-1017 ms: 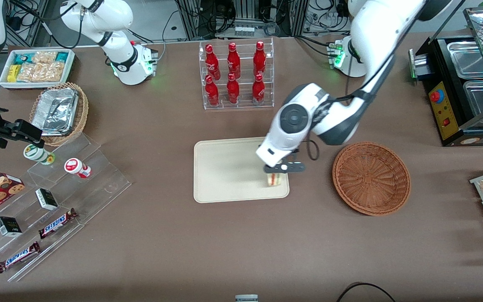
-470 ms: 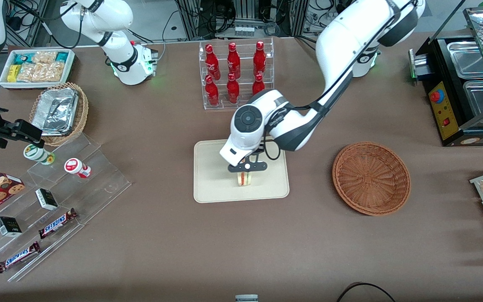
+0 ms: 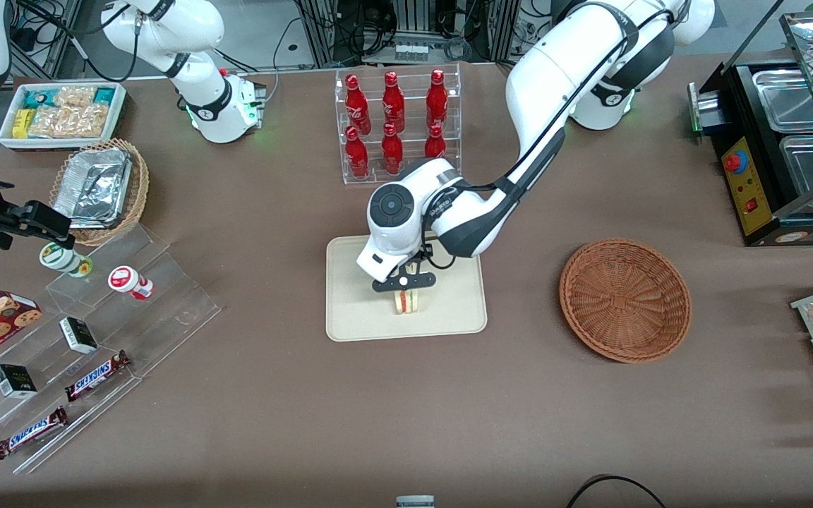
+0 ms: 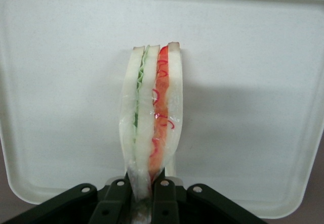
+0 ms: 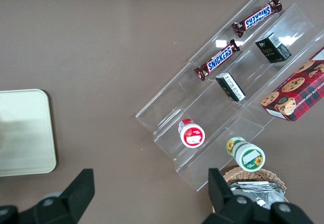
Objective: Place sandwich from basket to tray
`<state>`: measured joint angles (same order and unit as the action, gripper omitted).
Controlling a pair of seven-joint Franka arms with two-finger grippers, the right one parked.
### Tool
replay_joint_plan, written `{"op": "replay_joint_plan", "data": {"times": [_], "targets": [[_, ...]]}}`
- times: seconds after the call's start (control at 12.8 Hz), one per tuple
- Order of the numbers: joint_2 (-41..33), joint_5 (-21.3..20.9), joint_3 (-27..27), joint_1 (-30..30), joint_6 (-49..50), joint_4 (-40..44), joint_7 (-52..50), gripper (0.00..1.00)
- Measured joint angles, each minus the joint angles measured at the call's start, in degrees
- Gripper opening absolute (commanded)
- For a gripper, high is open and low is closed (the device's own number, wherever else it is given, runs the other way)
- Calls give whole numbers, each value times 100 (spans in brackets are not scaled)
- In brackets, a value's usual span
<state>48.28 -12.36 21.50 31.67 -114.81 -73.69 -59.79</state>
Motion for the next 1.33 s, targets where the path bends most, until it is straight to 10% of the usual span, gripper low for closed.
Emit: {"op": "replay_joint_plan", "data": {"times": [0.16,0.31,1.33], "targets": [[66,0,-10,0,0,10,-66,0],[92,0,-10,0,0,34,-113,100],[-696,431,-16,-568,1631,1022,985,100]]}}
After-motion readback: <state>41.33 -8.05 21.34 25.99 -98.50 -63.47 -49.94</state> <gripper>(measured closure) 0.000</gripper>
